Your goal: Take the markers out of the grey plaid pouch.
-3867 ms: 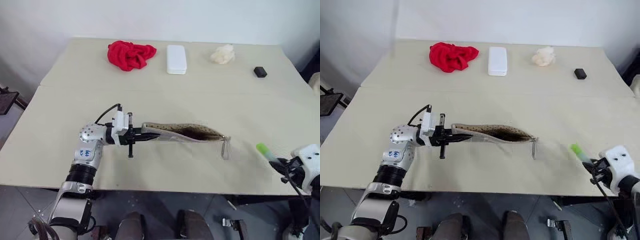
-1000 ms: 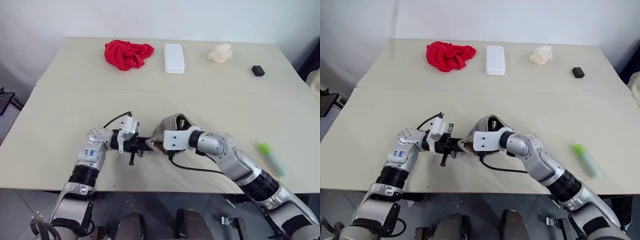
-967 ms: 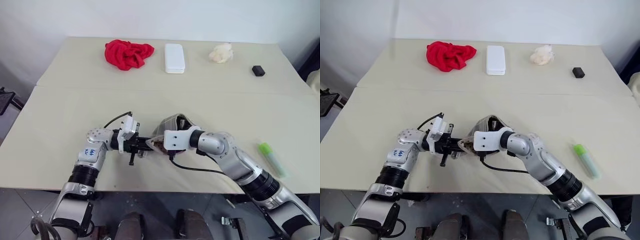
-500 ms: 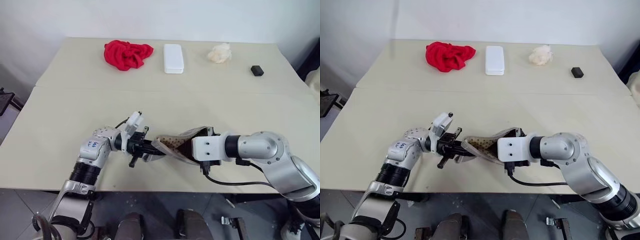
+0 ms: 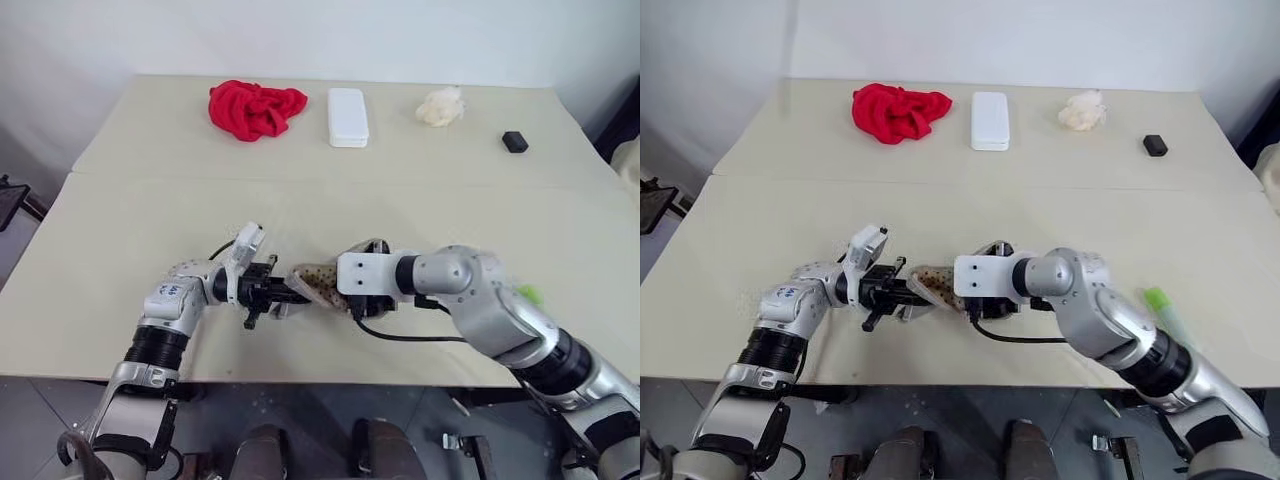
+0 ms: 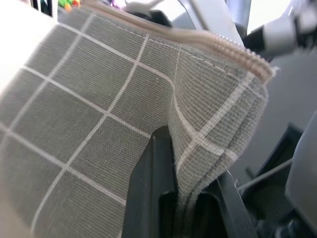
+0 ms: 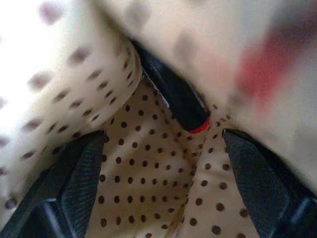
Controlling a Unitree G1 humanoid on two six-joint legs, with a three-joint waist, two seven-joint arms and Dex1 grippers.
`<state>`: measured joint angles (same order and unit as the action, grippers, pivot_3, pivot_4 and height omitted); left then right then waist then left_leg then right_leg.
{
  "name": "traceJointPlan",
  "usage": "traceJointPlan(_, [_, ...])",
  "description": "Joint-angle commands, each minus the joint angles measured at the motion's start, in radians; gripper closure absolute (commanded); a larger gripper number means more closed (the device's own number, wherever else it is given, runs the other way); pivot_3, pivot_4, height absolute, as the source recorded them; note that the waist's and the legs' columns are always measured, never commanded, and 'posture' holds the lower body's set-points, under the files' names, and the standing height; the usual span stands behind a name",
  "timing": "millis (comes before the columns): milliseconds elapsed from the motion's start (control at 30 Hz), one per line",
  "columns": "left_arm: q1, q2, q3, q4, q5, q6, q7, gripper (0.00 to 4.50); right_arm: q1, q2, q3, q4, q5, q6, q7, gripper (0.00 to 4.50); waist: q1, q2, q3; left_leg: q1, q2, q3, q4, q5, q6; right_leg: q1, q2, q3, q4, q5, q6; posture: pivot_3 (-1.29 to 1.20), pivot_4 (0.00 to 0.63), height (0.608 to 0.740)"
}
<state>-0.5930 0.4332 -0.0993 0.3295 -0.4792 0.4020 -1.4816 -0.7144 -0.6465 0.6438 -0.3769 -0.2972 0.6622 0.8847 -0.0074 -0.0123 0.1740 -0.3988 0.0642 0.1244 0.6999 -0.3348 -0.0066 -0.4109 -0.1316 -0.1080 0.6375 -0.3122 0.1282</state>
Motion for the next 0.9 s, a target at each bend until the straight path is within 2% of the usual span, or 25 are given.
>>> traceJointPlan(33, [0.012,-0.016,-0.018,-0.040,-0.019,-0.028,-0.053,4.50,0.019,0.061,0.008,0.107,-0.065,-0.116,-0.103,0.53,-0.006,0.000,0.000,0.000,0.000,0.000,0.000,0.000,0.000,0.000,0.000,0.000,0.000,0.000,0.000,0.00,0.150,0.740])
traceJointPlan(267, [0.013,-0.003,-0.021,-0.053,-0.023,-0.005,-0.067,4.50,0.067,0.147,-0.020,0.239,-0.058,-0.384,-0.186,0.53,-0.021,0.000,0.000,0.000,0.000,0.000,-0.001,0.001,-0.001,0.000,0.000,0.000,0.001,0.000,0.000,0.00,0.150,0.740])
traceJointPlan(367, [0.010,-0.001,-0.023,-0.061,-0.025,0.004,-0.068,4.50,0.085,0.166,-0.038,0.294,-0.057,-0.509,-0.208,1.07,-0.021,0.000,0.000,0.001,0.000,0.000,-0.001,0.001,-0.001,0.000,0.000,0.000,0.001,0.000,0.000,0.00,0.150,0.740])
traceJointPlan(633, [0.009,0.009,-0.019,-0.085,-0.029,0.024,-0.073,4.50,0.098,0.184,-0.098,0.350,-0.064,-0.686,-0.243,3.54,-0.021,0.000,0.000,0.001,0.000,0.000,-0.001,0.001,-0.001,0.000,0.000,0.000,0.001,0.000,0.000,0.00,0.150,0.740])
traceJointPlan(900, [0.021,0.032,0.017,-0.080,-0.011,-0.030,-0.047,4.50,0.147,0.111,-0.183,0.264,-0.014,-0.751,-0.162,3.63,-0.018,0.000,0.000,0.001,0.000,-0.001,-0.001,0.001,-0.001,0.000,0.000,0.000,0.001,0.000,0.000,0.00,0.150,0.740])
